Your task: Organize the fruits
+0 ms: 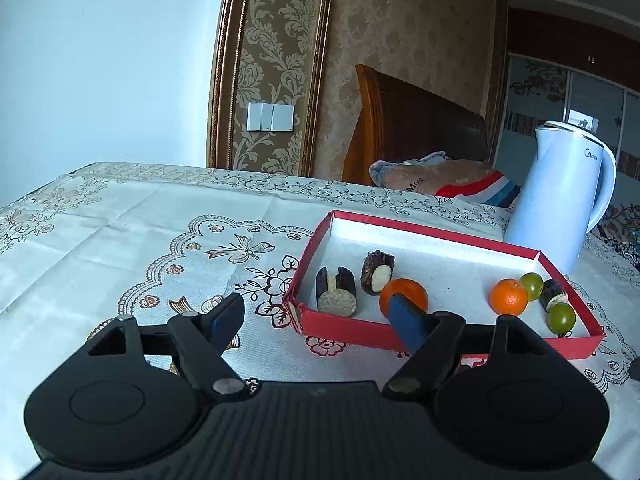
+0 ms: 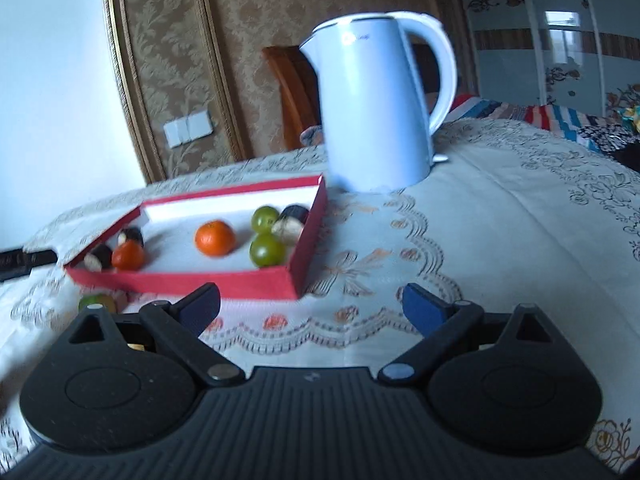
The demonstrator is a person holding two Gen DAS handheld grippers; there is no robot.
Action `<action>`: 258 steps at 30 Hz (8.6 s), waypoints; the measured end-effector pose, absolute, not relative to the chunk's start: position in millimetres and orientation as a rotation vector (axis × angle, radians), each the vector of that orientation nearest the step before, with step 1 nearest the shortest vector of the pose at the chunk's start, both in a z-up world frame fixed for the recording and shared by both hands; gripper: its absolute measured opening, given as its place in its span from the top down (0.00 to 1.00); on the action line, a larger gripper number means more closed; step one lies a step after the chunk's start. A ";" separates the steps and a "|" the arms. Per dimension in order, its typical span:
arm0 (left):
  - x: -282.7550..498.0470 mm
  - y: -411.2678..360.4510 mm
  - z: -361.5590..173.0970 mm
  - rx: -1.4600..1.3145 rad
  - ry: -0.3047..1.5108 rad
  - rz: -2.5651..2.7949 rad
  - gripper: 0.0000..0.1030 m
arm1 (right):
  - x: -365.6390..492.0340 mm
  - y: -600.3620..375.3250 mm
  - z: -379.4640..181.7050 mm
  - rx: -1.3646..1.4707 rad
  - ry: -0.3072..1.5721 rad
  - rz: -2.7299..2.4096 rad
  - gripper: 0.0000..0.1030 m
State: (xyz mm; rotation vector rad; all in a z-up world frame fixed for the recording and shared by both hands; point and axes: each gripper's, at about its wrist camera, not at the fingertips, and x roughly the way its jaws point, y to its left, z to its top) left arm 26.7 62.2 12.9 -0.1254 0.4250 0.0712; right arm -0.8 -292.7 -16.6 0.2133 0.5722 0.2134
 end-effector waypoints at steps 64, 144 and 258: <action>40.8 34.7 -6.0 0.056 0.550 0.086 0.23 | -1.8 -212.3 -17.0 0.080 0.662 0.395 0.72; 48.7 19.5 -14.4 0.148 0.593 0.090 0.23 | 85.9 -177.6 -12.3 -0.012 0.605 0.235 0.29; 34.8 7.9 -6.0 0.072 0.543 -0.008 0.18 | 16.3 -144.3 -7.2 -0.213 0.573 0.336 0.75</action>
